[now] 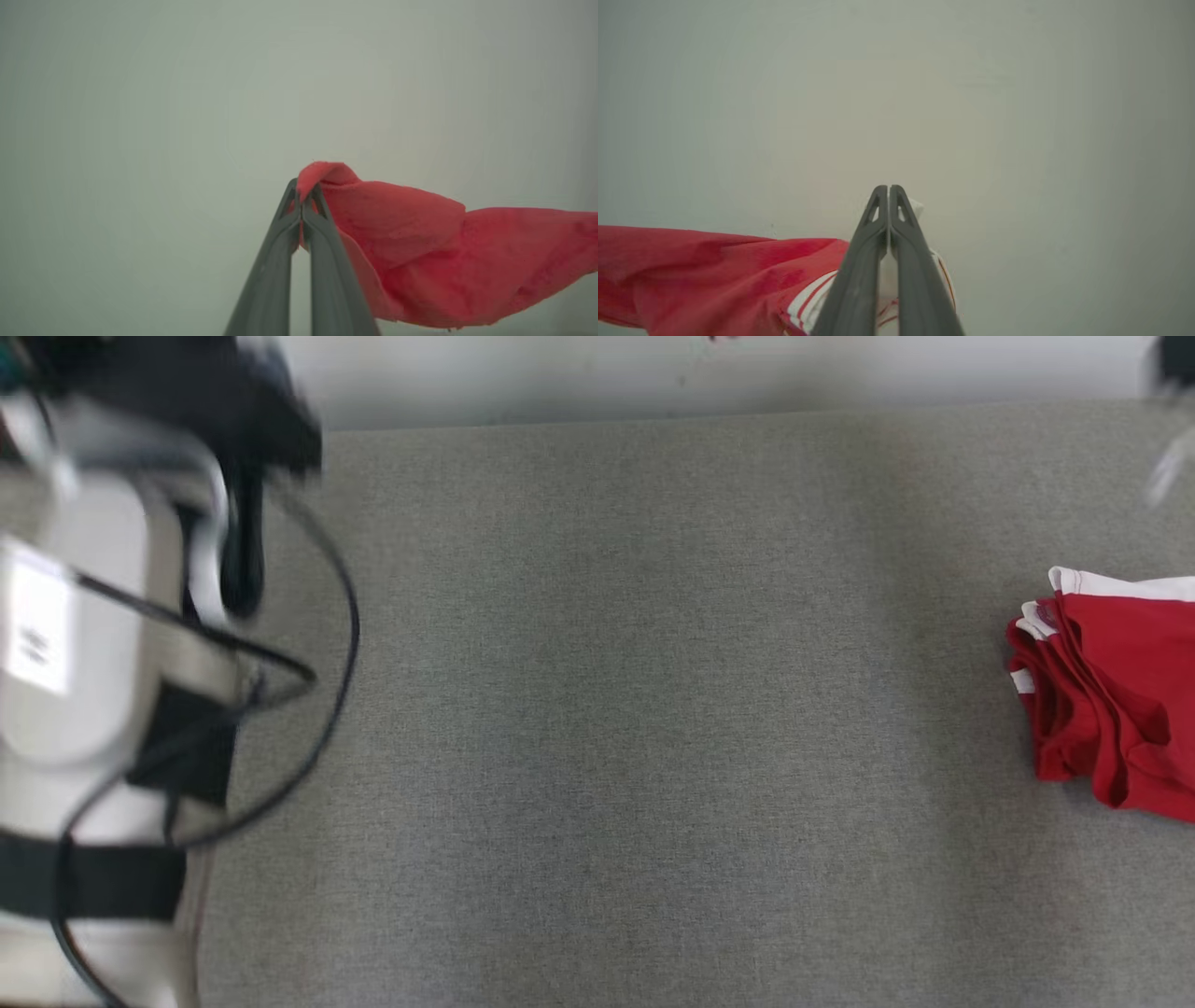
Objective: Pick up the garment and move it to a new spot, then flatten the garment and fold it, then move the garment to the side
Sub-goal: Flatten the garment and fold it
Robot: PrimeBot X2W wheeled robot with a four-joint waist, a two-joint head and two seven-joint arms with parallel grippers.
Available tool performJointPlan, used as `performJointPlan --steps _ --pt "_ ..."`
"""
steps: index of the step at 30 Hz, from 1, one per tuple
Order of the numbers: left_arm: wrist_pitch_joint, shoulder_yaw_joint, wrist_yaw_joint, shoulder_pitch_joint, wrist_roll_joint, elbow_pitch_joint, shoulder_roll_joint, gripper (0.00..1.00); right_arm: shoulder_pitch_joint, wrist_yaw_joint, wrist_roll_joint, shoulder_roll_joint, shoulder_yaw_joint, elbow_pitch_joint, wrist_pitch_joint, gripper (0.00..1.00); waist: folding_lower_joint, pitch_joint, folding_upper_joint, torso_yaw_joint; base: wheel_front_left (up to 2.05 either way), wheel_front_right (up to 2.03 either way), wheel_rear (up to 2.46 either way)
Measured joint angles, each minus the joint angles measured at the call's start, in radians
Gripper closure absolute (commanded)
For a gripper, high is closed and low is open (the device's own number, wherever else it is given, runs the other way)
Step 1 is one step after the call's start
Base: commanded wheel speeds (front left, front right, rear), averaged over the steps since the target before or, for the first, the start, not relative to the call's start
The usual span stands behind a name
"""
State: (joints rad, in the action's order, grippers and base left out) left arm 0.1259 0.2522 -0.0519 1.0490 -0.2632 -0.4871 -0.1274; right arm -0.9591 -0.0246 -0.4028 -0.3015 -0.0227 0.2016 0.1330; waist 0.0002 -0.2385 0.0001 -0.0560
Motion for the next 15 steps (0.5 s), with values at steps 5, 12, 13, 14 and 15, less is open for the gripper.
performJointPlan --steps 5,12,13,14,15 --pt "-0.006 0.052 0.032 -0.218 0.0 -0.093 -0.031 1.0 0.368 0.016 -0.025 0.022 -0.022 0.001 0.046 1.0 0.0 -0.002 0.0001 -0.006 0.0 0.0 0.0" --pt "-0.02 0.063 0.053 -0.343 0.0 -0.226 -0.082 1.0 0.576 0.027 -0.058 0.092 -0.073 0.023 0.061 1.0 -0.0002 -0.002 0.0 0.013 0.0 0.0 0.0" --pt "-0.02 0.062 0.053 -0.349 0.0 -0.238 -0.081 1.0 0.587 0.026 -0.059 0.093 -0.072 0.023 0.06 1.0 -0.0002 0.001 0.0 0.016 0.0 0.0 0.0" --pt "-0.019 0.062 0.054 -0.35 -0.001 -0.248 -0.08 1.0 0.595 0.026 -0.062 0.092 -0.068 0.023 0.06 1.0 -0.0002 0.004 0.0 0.019 0.0 0.0 0.0" --pt "-0.019 0.062 0.054 -0.351 -0.001 -0.256 -0.079 1.0 0.603 0.025 -0.063 0.091 -0.063 0.023 0.058 1.0 -0.0002 0.009 0.0 0.021 0.0 0.0 0.0"
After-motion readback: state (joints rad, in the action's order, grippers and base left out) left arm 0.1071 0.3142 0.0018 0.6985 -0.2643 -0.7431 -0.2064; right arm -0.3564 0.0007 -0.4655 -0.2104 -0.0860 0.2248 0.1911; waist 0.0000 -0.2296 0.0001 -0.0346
